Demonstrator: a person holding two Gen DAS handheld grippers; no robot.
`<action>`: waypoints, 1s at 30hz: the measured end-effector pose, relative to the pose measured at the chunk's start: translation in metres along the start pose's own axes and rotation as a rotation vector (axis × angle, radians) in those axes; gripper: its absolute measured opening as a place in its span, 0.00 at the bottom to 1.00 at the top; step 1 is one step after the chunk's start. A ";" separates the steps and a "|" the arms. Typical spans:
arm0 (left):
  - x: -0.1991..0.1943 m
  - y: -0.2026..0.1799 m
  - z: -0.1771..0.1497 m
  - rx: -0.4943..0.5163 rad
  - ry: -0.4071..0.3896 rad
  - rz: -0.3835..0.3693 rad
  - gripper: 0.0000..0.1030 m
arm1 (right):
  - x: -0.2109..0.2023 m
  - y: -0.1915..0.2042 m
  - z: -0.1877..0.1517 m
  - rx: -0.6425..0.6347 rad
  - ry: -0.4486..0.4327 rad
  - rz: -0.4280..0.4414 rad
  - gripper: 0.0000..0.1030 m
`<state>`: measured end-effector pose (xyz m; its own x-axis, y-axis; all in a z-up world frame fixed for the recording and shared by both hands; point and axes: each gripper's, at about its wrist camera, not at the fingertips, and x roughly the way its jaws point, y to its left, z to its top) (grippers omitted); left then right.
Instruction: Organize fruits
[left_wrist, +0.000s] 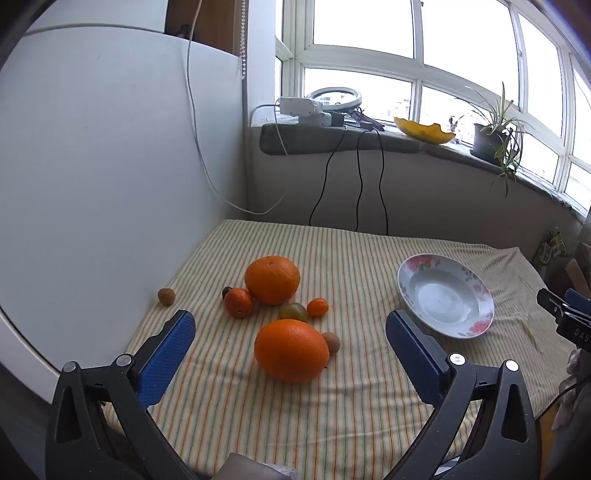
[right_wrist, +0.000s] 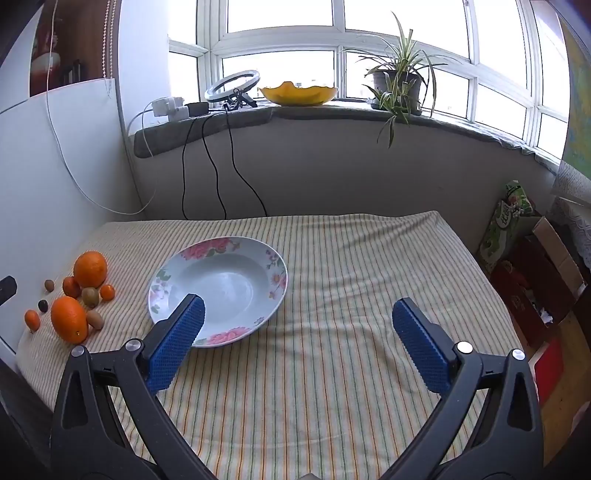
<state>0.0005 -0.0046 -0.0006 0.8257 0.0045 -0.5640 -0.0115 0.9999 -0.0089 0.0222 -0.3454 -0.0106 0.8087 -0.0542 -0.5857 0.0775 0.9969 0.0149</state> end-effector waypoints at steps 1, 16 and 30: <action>-0.005 0.004 -0.003 -0.015 -0.017 -0.010 0.99 | -0.001 0.000 0.000 -0.003 0.000 0.002 1.00; 0.001 0.005 -0.009 -0.027 0.013 -0.002 0.99 | -0.001 0.020 -0.004 -0.032 0.020 0.019 1.00; -0.002 0.003 -0.010 -0.030 0.016 -0.007 0.99 | -0.002 0.023 -0.001 -0.026 0.023 0.035 1.00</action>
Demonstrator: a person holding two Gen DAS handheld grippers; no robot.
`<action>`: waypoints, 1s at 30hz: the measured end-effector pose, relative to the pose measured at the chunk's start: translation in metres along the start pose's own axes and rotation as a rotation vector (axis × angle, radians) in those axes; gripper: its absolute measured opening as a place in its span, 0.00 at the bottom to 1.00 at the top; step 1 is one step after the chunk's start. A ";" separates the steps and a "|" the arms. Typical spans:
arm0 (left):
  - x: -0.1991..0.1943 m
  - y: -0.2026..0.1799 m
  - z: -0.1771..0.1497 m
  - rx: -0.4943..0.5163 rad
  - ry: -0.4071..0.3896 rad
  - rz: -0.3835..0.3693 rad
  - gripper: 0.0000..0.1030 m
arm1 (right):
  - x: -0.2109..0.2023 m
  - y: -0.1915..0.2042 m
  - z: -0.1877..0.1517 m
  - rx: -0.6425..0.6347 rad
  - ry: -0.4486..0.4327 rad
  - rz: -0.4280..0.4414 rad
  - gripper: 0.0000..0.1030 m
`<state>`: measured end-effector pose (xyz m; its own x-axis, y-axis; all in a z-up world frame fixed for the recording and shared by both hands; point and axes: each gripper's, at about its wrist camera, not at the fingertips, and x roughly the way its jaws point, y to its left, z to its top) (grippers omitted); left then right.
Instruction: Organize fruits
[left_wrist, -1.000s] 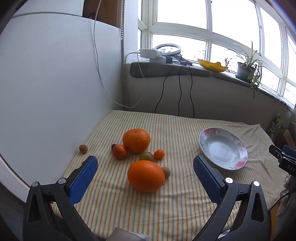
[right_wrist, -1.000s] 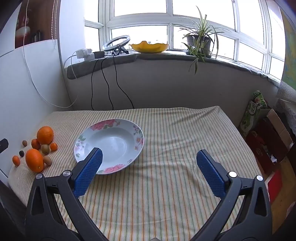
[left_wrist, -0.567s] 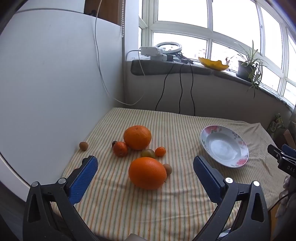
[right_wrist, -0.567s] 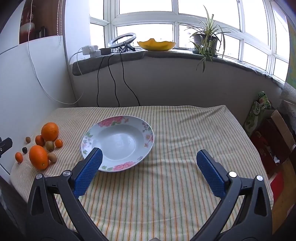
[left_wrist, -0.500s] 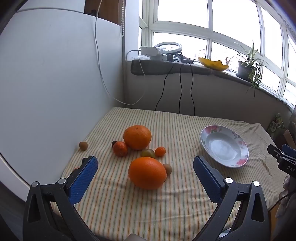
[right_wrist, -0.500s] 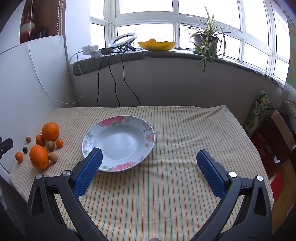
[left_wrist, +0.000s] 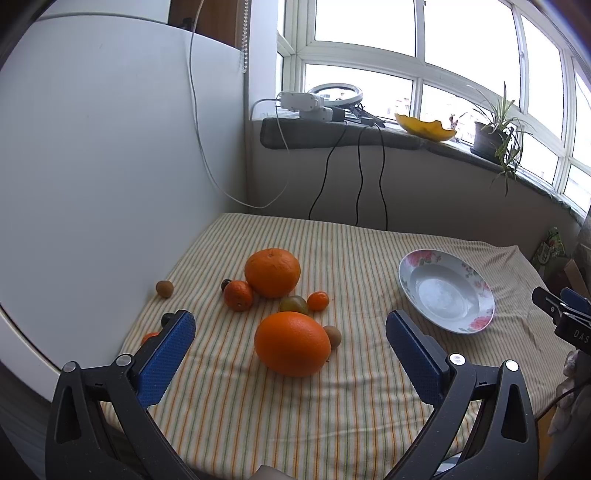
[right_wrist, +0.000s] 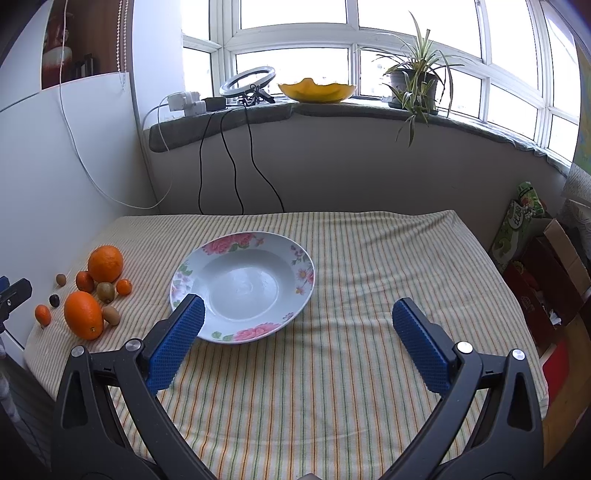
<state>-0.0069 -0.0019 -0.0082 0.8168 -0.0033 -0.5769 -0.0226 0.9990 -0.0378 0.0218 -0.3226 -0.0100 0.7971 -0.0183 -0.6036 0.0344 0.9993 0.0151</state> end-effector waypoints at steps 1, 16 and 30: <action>0.002 0.003 0.002 -0.001 0.002 -0.003 0.99 | 0.000 0.000 0.000 0.001 0.000 0.002 1.00; 0.002 0.000 0.002 0.004 0.006 -0.007 0.99 | 0.000 0.001 0.000 0.003 0.002 0.009 1.00; 0.004 0.000 0.003 0.005 0.008 -0.007 0.99 | 0.001 0.002 0.000 0.003 0.007 0.020 1.00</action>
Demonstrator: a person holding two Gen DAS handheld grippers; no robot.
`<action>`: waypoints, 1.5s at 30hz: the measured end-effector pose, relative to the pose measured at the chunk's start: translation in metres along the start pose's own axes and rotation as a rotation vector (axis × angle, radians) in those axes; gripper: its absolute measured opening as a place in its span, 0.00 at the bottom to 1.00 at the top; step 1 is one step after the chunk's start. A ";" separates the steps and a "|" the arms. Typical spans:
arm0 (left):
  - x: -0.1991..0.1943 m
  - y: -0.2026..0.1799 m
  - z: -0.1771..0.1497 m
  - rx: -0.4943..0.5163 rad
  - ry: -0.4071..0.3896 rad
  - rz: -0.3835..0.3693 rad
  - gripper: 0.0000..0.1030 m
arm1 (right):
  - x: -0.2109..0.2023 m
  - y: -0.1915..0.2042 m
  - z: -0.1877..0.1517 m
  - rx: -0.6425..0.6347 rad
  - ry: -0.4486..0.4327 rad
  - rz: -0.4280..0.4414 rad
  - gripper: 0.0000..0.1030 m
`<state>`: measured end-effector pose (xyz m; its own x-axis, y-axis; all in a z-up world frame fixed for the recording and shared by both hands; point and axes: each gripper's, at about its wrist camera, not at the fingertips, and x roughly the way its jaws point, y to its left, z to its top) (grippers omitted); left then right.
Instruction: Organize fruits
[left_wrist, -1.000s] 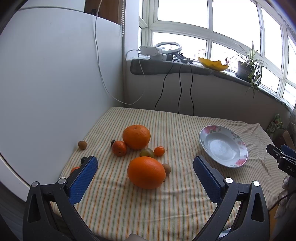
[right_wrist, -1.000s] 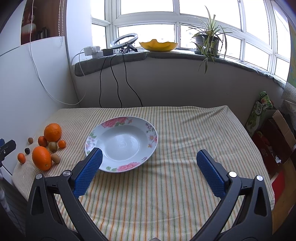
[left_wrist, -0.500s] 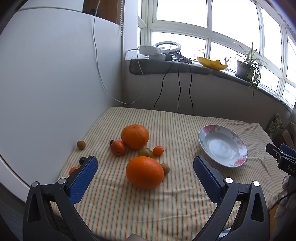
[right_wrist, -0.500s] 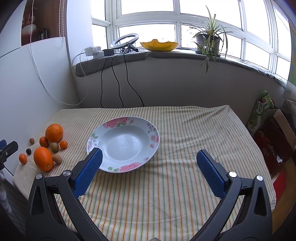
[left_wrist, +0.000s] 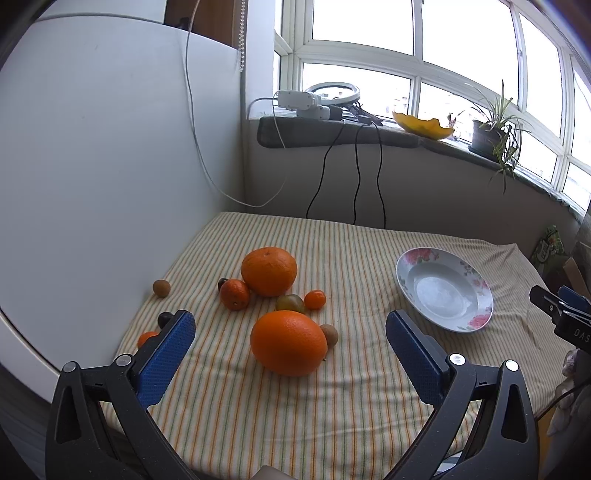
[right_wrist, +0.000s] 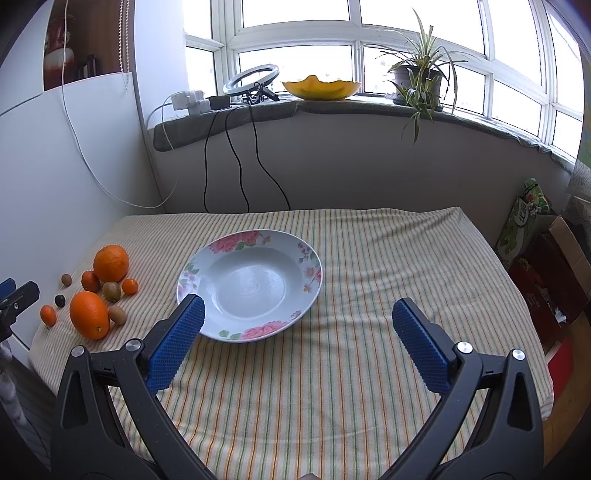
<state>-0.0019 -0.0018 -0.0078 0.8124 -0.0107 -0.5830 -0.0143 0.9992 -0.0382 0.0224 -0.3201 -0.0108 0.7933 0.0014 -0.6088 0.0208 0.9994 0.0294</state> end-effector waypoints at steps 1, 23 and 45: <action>0.000 0.000 0.000 0.001 0.000 0.000 0.99 | 0.000 0.000 0.000 -0.001 0.000 0.001 1.00; 0.004 0.003 -0.002 -0.009 0.008 -0.003 0.99 | 0.005 0.004 -0.001 -0.008 0.015 0.004 1.00; 0.024 0.038 -0.017 -0.097 0.067 -0.021 0.99 | 0.023 0.028 0.004 -0.054 0.064 0.096 1.00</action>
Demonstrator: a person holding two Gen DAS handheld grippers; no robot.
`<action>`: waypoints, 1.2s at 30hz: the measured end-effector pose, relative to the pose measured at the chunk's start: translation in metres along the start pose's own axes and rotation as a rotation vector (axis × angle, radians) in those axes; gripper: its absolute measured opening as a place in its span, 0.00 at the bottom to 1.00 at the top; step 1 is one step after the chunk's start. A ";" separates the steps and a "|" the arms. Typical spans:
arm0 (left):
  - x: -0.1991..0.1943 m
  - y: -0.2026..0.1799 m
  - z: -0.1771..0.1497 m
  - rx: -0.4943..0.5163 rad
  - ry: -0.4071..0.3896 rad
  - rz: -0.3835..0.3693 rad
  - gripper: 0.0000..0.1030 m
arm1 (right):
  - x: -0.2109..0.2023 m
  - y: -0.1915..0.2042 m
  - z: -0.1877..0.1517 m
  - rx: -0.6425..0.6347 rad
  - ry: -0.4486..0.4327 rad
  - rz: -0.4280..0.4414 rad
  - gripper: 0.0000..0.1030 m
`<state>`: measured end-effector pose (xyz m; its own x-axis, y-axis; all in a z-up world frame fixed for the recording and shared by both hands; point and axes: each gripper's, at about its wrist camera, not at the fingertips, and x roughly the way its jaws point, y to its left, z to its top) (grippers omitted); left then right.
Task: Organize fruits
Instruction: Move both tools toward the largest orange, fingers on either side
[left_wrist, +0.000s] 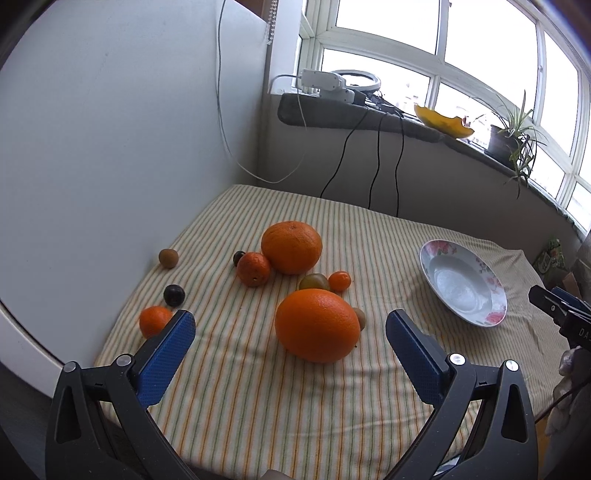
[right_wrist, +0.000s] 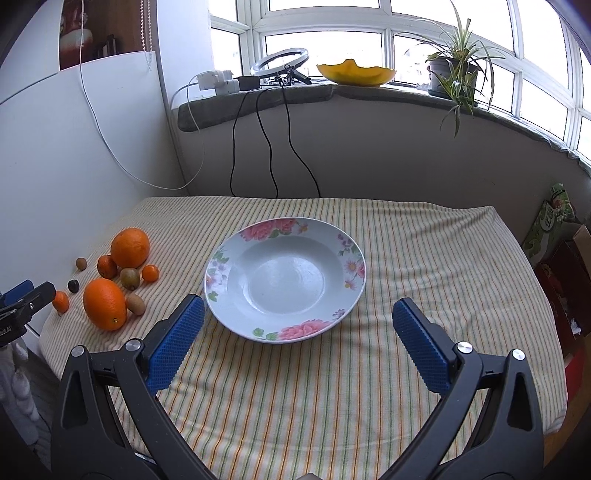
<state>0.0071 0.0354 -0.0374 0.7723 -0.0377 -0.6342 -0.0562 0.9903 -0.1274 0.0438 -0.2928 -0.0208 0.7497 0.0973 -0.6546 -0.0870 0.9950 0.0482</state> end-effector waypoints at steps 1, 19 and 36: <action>0.002 0.003 -0.001 -0.009 0.009 -0.005 0.98 | 0.001 0.002 0.001 -0.007 0.001 0.011 1.00; 0.034 0.017 -0.019 -0.109 0.144 -0.159 0.90 | 0.048 0.081 0.019 -0.163 0.122 0.351 1.00; 0.057 0.018 -0.025 -0.146 0.200 -0.218 0.75 | 0.116 0.162 0.021 -0.282 0.386 0.629 0.83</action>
<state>0.0344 0.0474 -0.0950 0.6370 -0.2870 -0.7155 -0.0041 0.9269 -0.3754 0.1305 -0.1199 -0.0737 0.2284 0.5745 -0.7860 -0.6211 0.7077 0.3368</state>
